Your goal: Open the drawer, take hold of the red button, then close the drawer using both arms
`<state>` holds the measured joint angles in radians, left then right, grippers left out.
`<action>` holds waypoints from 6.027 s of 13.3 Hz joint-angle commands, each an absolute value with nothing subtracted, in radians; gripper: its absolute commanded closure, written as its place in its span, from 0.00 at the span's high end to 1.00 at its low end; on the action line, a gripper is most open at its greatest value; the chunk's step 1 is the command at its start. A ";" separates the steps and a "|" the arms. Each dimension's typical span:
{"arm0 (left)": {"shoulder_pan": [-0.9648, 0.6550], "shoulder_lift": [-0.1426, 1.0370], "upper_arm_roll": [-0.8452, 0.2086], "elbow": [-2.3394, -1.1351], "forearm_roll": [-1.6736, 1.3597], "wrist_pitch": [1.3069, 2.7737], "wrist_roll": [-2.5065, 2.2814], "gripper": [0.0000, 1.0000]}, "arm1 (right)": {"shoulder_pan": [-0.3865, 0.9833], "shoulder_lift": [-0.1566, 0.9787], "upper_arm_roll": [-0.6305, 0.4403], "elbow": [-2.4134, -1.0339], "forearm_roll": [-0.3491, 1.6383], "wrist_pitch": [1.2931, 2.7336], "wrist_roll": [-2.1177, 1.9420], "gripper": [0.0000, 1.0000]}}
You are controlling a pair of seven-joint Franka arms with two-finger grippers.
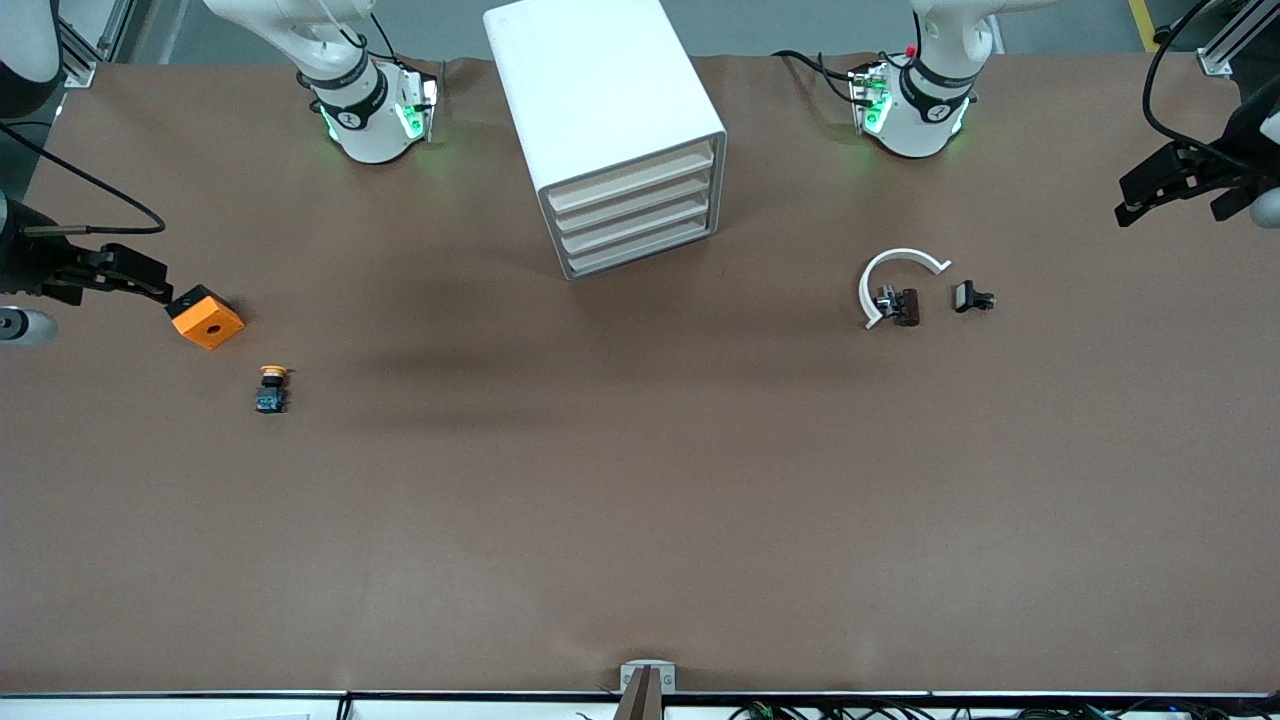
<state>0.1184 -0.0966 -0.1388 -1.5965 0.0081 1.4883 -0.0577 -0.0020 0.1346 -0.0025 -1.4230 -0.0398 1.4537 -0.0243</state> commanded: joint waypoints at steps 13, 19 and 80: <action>0.118 0.185 -0.155 -1.565 -0.001 1.528 -0.269 1.00 | 0.003 0.132 0.000 -1.411 -0.026 1.457 -0.011 1.00; -0.018 0.377 -0.175 -1.568 -0.017 1.603 -0.801 1.00 | 0.043 0.135 0.002 -1.393 -0.029 1.457 -0.011 1.00; -0.497 0.827 -0.066 -1.414 -0.804 1.430 -2.421 0.00 | 0.828 0.382 0.002 -1.396 0.173 1.643 1.557 1.00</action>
<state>-0.5006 0.7994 -0.0847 -1.4655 -0.8023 1.4007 -2.3625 0.8138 0.3647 0.0108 -1.4099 0.1709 1.6426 1.5145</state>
